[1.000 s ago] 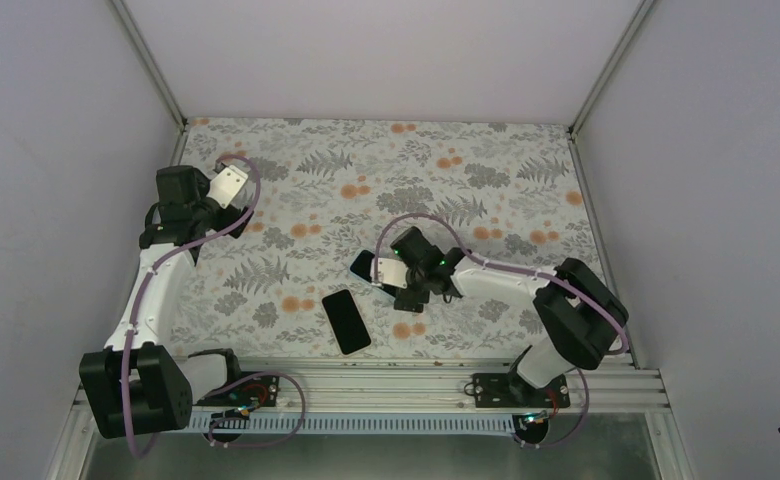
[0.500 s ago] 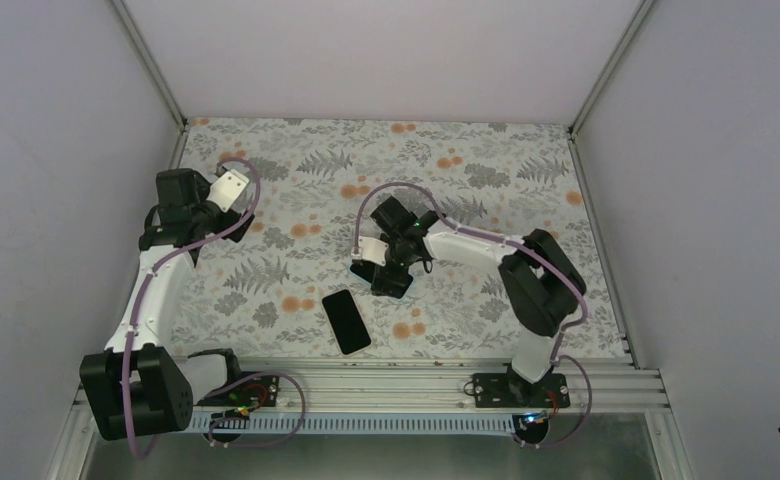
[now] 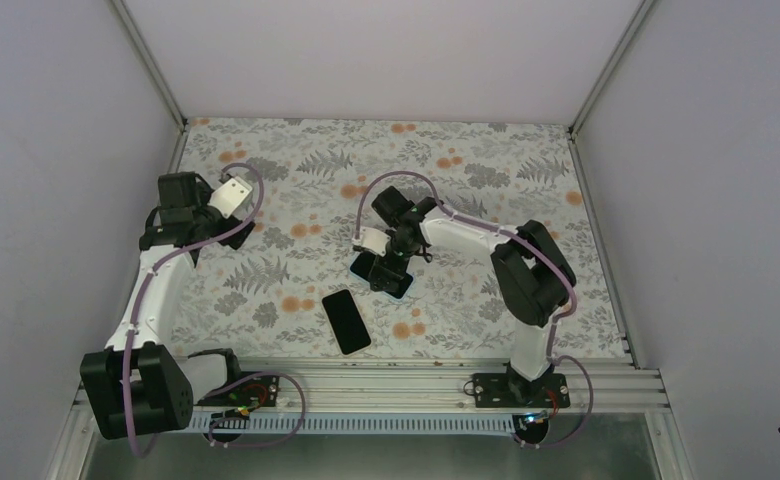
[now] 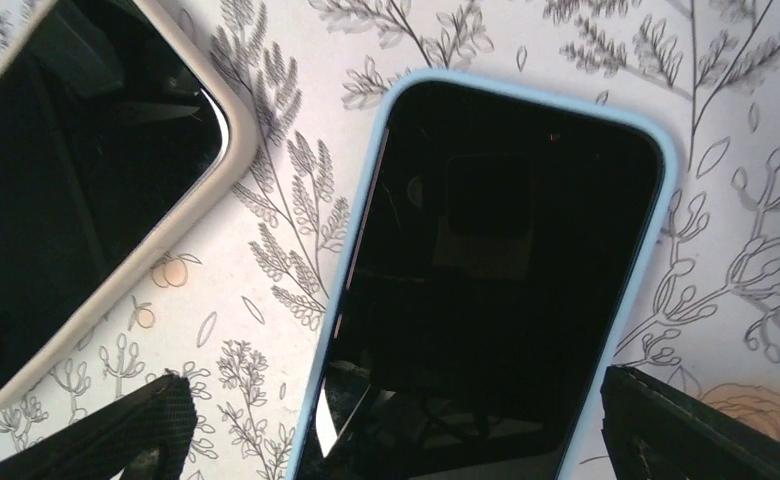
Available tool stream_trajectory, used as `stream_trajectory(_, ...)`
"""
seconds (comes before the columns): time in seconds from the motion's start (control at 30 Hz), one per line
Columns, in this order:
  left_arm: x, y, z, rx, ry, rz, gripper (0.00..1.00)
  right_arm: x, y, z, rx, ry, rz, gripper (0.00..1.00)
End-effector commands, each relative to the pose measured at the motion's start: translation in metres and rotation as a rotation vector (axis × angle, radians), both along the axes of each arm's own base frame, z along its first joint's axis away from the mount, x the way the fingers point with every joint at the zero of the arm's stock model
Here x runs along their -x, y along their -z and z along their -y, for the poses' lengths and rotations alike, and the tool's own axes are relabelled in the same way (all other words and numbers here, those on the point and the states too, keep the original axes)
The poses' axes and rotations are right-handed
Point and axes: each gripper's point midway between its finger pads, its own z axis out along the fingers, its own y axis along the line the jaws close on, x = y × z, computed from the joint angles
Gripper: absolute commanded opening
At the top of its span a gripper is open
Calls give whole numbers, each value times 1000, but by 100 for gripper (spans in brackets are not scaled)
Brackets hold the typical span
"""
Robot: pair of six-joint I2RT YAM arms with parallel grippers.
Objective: Take the phone out of the phone case
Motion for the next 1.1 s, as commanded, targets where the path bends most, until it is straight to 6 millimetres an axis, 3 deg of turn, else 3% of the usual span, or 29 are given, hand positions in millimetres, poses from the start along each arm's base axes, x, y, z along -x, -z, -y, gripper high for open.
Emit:
stream_trajectory(0.0, 6, 9, 3, -1, 31, -35, 100, 0, 10, 7, 19, 52, -96, 100)
stream_trajectory(0.27, 9, 11, 2, -9, 36, -39, 100, -5, 24, 16, 56, 85, -96, 100)
stream_trajectory(0.53, 12, 21, 1, -15, 44, -74, 100, 14, 46, 29, 148, 72, -197, 100)
stream_trajectory(0.77, 13, 30, -2, -17, 34, -100, 100, 14, 58, 38, 217, 100, -176, 100)
stream_trajectory(1.07, 9, 26, -5, -14, 5, -99, 100, 21, 93, 62, 404, 102, -103, 100)
